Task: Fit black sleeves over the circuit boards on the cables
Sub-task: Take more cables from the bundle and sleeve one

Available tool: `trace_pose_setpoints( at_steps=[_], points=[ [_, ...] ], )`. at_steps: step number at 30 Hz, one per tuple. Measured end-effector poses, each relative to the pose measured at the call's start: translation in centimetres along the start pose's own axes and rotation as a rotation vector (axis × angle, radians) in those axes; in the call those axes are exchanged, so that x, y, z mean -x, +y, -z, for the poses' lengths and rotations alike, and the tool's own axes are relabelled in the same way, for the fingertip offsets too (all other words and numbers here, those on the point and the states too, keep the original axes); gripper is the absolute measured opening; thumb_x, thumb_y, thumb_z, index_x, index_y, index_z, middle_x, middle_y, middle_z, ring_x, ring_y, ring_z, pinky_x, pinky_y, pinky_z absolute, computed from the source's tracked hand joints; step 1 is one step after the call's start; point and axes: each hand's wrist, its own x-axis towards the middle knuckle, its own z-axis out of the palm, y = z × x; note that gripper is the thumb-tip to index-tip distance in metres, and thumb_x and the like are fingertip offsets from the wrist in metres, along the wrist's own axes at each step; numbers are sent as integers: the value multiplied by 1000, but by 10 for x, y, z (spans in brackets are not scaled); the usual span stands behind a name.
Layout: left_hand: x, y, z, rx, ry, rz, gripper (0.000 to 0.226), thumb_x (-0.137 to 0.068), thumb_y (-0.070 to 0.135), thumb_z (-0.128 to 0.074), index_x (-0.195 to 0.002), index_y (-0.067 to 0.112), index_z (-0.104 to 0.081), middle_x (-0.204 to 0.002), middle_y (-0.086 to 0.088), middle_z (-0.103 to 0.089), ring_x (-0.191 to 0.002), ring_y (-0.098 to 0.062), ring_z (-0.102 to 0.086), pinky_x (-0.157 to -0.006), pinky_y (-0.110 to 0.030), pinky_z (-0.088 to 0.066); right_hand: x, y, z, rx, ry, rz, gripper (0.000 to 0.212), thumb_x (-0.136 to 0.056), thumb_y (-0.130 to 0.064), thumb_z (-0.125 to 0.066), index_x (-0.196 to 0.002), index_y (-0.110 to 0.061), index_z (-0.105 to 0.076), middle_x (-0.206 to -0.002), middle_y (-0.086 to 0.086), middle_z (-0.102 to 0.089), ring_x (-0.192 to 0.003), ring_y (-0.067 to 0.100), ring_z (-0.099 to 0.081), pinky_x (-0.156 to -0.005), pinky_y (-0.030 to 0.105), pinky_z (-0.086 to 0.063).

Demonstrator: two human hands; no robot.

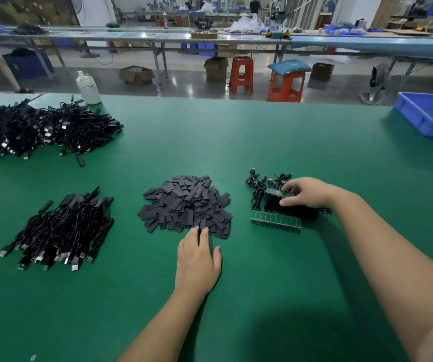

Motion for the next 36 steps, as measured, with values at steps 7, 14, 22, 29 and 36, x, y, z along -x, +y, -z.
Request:
trace_pose_setpoints(
  at_steps=[7, 14, 22, 29, 36],
  points=[
    [0, 0, 1, 18, 1, 5, 59, -96, 44, -46, -146, 12, -39, -148, -12, -40, -138, -25, -34, -117, -39, -28, -6, -9, 17, -433, 727, -128, 34, -102, -17, -47, -135, -16, -56, -111, 7, -67, -56, 13, -47, -52, 27, -41],
    [0, 1, 3, 12, -9, 4, 59, -97, 43, -45, -146, 11, -39, -148, -12, -40, -138, -26, -34, -117, -39, -28, 16, -31, 55, -414, 934, 12, 34, -103, -23, -51, -135, -17, -60, -122, 4, -67, -104, 20, -60, -93, 35, -48],
    [1, 1, 4, 18, -4, 7, 58, -97, 43, -46, -145, 10, -41, -148, -12, -40, -138, -26, -35, -116, -39, -29, 93, -47, 107, -4, 367, 156, 23, -97, -35, -61, -92, -15, -71, -75, -4, -73, -72, 12, -69, -56, 26, -41],
    [1, 1, 3, 11, 5, 0, 55, -96, 40, -49, -142, 10, -44, -146, -14, -43, -137, -27, -38, -115, -40, -31, 123, -32, 80, -371, -273, 327, 24, -91, -35, -68, -96, -12, -70, -89, 14, -75, -80, 29, -75, -72, 42, -59],
    [1, 1, 2, 12, 17, -1, 50, -95, 38, -52, -136, 10, -50, -145, -15, -45, -135, -28, -40, -113, -40, -33, 99, -11, 21, -350, -617, 275, 18, -97, -24, -65, -89, -7, -64, -89, 16, -74, -76, 27, -73, -69, 27, -57]
  ],
)
